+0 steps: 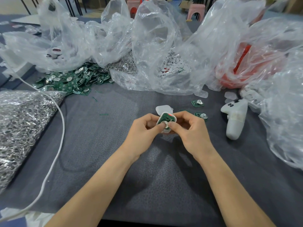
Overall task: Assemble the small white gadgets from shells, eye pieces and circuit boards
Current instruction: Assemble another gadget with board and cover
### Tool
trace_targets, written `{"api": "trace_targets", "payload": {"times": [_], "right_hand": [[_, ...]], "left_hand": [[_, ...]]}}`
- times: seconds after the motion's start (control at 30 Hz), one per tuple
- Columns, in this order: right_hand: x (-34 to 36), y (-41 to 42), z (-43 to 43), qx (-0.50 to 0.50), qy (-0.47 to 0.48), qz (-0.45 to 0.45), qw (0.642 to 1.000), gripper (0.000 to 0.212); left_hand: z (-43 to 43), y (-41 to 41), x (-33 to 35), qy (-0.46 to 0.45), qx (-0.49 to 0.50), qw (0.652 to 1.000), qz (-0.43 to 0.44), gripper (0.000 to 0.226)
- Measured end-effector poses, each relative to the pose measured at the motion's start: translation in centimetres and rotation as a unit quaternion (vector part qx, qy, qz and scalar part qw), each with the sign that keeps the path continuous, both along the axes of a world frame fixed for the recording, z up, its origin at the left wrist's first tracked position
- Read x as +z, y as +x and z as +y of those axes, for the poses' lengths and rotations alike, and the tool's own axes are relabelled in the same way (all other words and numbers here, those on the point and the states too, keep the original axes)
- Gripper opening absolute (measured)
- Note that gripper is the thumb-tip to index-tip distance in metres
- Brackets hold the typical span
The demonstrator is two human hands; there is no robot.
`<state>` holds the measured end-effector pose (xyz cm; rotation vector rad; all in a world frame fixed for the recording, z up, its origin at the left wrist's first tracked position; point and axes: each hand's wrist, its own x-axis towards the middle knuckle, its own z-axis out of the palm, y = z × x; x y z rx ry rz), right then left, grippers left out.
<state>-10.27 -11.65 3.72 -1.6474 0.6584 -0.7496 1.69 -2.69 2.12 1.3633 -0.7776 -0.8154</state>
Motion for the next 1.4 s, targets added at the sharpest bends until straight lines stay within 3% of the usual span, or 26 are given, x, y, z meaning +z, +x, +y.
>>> {"api": "trace_targets", "payload": {"times": [0.17, 0.3, 0.37, 0.67, 0.8, 1.1, 1.4], "right_hand": [[-0.1, -0.2, -0.2, -0.006, -0.010, 0.007, 1.000, 0.020], [-0.2, 0.1, 0.0, 0.004, 0.098, -0.019, 0.995, 0.015], [-0.3, 0.0, -0.1, 0.007, 0.143, -0.031, 0.989, 0.016], [-0.4, 0.1, -0.1, -0.024, 0.138, -0.008, 0.990, 0.002], [-0.2, 0.2, 0.1, -0.022, 0.178, -0.013, 0.984, 0.006], [-0.1, 0.1, -0.1, -0.013, 0.182, -0.009, 0.983, 0.005], [-0.5, 0.2, -0.2, -0.003, 0.178, 0.000, 0.984, 0.008]], "left_hand": [[-0.1, -0.2, 0.0, -0.005, 0.001, 1.000, 0.006, 0.013], [0.4, 0.1, 0.1, -0.020, -0.012, 1.000, 0.020, 0.019], [0.4, 0.0, 0.2, -0.017, -0.025, 1.000, 0.000, 0.024], [-0.1, -0.8, 0.0, 0.034, 0.027, 0.989, -0.145, 0.014], [0.0, -1.1, 0.1, 0.019, 0.027, 0.987, -0.157, 0.022], [0.2, -1.3, 0.4, 0.015, 0.025, 0.989, -0.145, 0.019], [0.2, -1.0, 0.2, 0.003, -0.010, 0.997, -0.078, 0.022]]}}
